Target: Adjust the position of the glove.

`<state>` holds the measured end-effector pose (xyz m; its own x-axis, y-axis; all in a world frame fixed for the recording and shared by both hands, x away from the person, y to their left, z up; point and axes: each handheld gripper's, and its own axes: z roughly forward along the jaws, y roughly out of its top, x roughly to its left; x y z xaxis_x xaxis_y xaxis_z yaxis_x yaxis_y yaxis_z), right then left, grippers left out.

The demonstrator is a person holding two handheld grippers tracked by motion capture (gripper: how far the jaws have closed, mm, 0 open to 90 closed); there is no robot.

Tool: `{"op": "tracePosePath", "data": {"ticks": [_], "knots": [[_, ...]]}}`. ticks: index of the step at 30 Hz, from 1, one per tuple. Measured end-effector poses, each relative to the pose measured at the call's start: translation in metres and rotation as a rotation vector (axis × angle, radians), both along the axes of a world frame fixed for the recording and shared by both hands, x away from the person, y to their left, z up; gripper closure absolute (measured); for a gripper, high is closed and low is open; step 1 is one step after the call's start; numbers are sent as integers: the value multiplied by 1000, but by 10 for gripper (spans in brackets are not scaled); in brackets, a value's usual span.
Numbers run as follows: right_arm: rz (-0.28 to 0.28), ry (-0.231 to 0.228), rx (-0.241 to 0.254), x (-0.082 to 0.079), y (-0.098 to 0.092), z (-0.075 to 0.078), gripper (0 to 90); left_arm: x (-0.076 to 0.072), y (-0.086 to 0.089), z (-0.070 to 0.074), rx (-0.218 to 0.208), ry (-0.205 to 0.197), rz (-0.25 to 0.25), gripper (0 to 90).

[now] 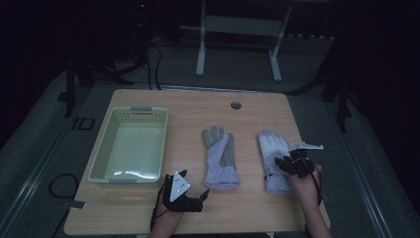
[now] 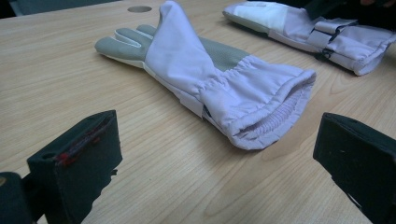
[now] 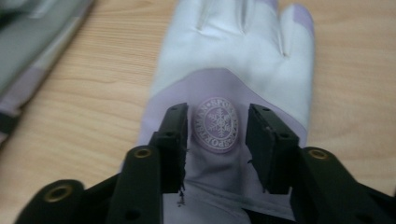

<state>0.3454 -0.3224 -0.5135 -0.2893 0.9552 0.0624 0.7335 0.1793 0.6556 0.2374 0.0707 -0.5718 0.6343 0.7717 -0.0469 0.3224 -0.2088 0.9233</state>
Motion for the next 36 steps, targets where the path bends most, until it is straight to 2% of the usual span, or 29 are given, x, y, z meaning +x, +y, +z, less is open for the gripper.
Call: {"op": "tracePosePath", "data": {"ticks": [2, 3, 5, 9, 14, 17, 19, 21, 23, 25, 26, 29, 32, 36], "knots": [[56, -24, 12, -1, -5, 4, 531, 0, 0, 0, -1, 0, 0, 11], [74, -24, 5, 0, -8, 5, 531, 0, 0, 0, -1, 0, 0, 11], [147, -20, 26, 1, -14, 8, 492, 0, 0, 0, 0, 1, 0, 12], [188, -7, -31, 2, -19, 7, 499, 0, 0, 0, 1, 0, 1, 11], [197, -19, -22, 3, -22, 1, 512, 0, 0, 0, 3, 1, 0, 11], [207, -6, -17, 7, -20, -11, 502, 0, -1, 0, 5, 0, -1, 11], [204, 2, -37, 9, -19, -18, 490, 0, 0, 0, 4, 1, 0, 11], [204, 11, -26, 11, -20, -22, 493, 0, -1, 0, 4, 1, -1, 11], [221, 13, -23, 11, -20, -24, 527, 0, -1, 0, 6, 0, -2, 11], [232, 23, -3, 11, -21, -24, 617, 0, -1, 0, 7, 0, -3, 11], [230, 26, 1, 11, -20, -24, 626, 0, -1, 0, 8, -1, -4, 11], [212, 35, -14, 10, -16, -23, 689, 0, -1, 0, 6, 0, -3, 12], [196, 18, -16, 7, -13, -22, 742, 0, 0, 0, 5, 0, -1, 11], [151, 5, 25, 3, -15, -19, 789, 0, 0, 0, 4, 0, 0, 12]]}}
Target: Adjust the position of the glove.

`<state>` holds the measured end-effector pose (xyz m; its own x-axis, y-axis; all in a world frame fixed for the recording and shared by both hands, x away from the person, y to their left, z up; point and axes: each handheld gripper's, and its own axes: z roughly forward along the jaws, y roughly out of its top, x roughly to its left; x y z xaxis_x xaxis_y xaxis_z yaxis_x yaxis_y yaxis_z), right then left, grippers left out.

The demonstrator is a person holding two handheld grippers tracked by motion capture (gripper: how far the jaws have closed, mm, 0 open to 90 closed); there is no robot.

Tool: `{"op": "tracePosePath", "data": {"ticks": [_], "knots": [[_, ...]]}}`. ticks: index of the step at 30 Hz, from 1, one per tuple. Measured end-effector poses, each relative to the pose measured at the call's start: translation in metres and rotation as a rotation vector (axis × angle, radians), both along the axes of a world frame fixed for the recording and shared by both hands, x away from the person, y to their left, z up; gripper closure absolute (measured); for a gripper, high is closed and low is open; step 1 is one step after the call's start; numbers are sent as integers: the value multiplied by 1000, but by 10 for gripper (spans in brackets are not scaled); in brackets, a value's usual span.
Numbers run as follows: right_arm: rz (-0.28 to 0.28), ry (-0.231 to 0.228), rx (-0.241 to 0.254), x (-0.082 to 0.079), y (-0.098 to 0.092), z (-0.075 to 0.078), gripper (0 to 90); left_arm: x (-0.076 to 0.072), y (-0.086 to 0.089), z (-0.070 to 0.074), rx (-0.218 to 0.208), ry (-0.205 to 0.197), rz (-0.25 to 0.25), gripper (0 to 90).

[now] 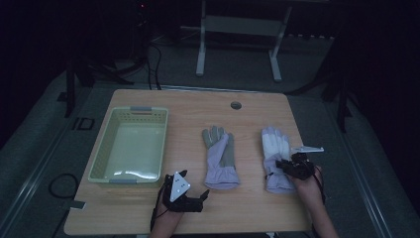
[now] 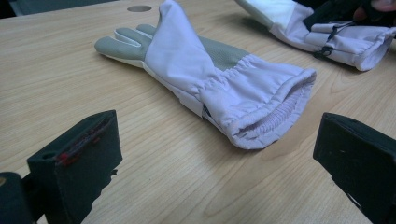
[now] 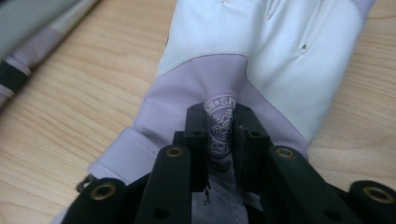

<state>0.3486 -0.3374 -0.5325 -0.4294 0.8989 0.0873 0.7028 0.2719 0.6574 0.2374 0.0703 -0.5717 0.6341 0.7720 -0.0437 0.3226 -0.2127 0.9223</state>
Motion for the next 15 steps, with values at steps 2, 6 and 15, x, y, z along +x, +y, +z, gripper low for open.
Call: {"op": "tracePosePath", "data": {"ticks": [2, 6, 15], "knots": [[-6, -13, -8, -2, 0, 6, 797, 0, 0, 0, -2, 1, 1, 12], [-44, -18, 36, -4, -6, 21, 806, 0, 0, 0, -3, 1, 1, 11], [-43, -81, 44, -12, 0, 72, 810, 0, 0, 0, -5, 1, 2, 12]]}}
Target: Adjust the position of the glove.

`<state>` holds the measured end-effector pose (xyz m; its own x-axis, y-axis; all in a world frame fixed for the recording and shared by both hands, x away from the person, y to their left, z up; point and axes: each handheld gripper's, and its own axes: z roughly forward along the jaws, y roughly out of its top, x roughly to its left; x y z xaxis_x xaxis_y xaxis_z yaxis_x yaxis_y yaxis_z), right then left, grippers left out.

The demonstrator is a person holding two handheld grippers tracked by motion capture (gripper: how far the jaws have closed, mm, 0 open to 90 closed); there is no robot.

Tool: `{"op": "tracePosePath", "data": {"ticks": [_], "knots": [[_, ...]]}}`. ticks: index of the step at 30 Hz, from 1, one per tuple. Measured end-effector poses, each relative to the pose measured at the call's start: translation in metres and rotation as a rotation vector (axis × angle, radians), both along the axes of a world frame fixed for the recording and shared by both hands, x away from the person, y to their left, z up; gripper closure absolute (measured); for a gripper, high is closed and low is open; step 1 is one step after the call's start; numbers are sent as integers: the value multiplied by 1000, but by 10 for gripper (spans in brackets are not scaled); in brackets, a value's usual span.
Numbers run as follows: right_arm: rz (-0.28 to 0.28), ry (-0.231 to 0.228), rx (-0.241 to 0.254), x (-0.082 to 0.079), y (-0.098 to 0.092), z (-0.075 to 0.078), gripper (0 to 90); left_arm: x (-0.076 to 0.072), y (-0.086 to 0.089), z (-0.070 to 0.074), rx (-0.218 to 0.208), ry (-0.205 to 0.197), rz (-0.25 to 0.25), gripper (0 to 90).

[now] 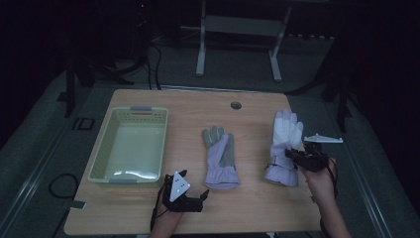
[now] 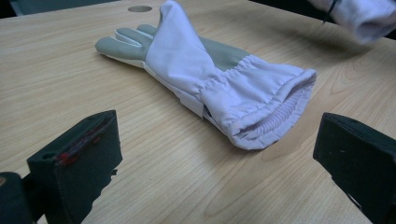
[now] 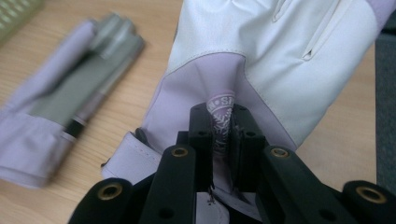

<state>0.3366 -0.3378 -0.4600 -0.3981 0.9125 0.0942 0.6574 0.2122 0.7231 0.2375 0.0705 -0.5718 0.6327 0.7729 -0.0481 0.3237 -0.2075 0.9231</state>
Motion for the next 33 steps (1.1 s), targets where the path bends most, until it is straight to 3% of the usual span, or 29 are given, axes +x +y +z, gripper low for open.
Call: {"op": "tracePosePath", "data": {"ticks": [7, 14, 17, 20, 26, 33], "knots": [[20, -36, 12, -4, 18, 32, 809, 0, 0, 0, -1, -1, -1, 11], [86, -72, 44, -6, 61, 52, 809, 0, 0, 0, 2, -3, -5, 11], [121, -71, 49, -7, 79, 53, 809, 0, 0, 0, 5, -5, -7, 11], [149, -40, 72, -8, 101, 51, 808, 0, 0, 0, 8, -3, -7, 11], [185, -24, 61, -13, 139, 49, 809, -1, -1, 0, 8, -9, -9, 11], [201, 1, 74, -14, 164, 50, 808, -1, -1, 0, 11, -19, -6, 11]]}}
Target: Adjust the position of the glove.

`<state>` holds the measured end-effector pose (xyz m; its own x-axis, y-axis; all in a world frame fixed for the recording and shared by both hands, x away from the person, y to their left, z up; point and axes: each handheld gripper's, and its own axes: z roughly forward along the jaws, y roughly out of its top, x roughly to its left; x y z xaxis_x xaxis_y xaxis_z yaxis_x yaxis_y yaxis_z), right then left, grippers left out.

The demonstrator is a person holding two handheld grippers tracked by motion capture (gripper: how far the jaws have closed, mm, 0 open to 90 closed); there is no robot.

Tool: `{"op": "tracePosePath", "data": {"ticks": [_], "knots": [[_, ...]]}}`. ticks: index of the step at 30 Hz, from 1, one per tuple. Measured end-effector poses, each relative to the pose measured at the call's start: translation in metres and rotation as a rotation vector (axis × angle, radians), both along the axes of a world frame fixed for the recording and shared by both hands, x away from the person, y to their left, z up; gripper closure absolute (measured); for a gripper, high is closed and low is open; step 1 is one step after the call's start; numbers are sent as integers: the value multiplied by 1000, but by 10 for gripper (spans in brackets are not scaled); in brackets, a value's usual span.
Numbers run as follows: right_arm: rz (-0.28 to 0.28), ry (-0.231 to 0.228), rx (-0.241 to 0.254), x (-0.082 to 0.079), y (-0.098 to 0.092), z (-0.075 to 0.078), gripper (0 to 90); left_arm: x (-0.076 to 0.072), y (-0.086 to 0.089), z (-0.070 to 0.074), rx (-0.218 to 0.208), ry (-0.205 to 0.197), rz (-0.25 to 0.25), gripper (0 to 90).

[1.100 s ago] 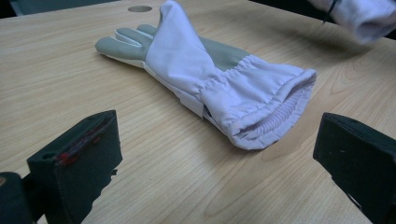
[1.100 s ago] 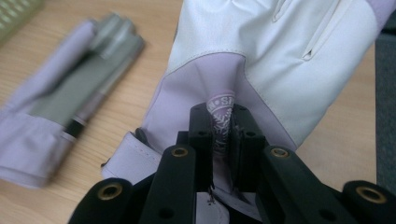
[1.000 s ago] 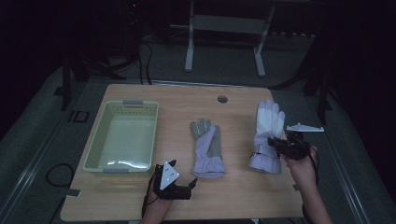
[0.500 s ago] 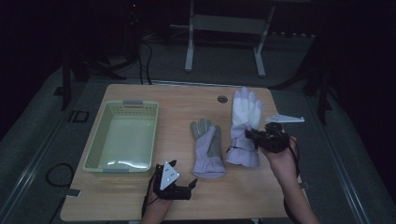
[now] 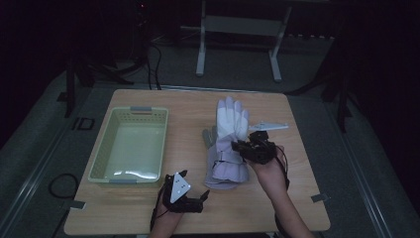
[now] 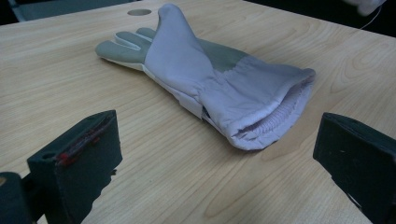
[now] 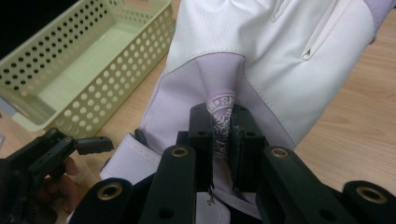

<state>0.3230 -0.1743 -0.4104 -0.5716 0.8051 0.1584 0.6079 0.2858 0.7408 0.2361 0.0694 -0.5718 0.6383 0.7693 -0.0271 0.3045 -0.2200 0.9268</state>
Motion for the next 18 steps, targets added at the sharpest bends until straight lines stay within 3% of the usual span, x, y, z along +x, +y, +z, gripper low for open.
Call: {"op": "tracePosePath", "data": {"ticks": [6, 13, 18], "knots": [[7, 46, -32, 7, 13, -17, 808, 0, 1, 0, -7, 3, -5, 11], [-10, 135, -89, 26, 28, -53, 807, 0, 1, 0, -8, 5, -6, 11], [-34, 165, -143, 37, 36, -75, 805, 0, 1, 0, -10, 5, -7, 11]]}}
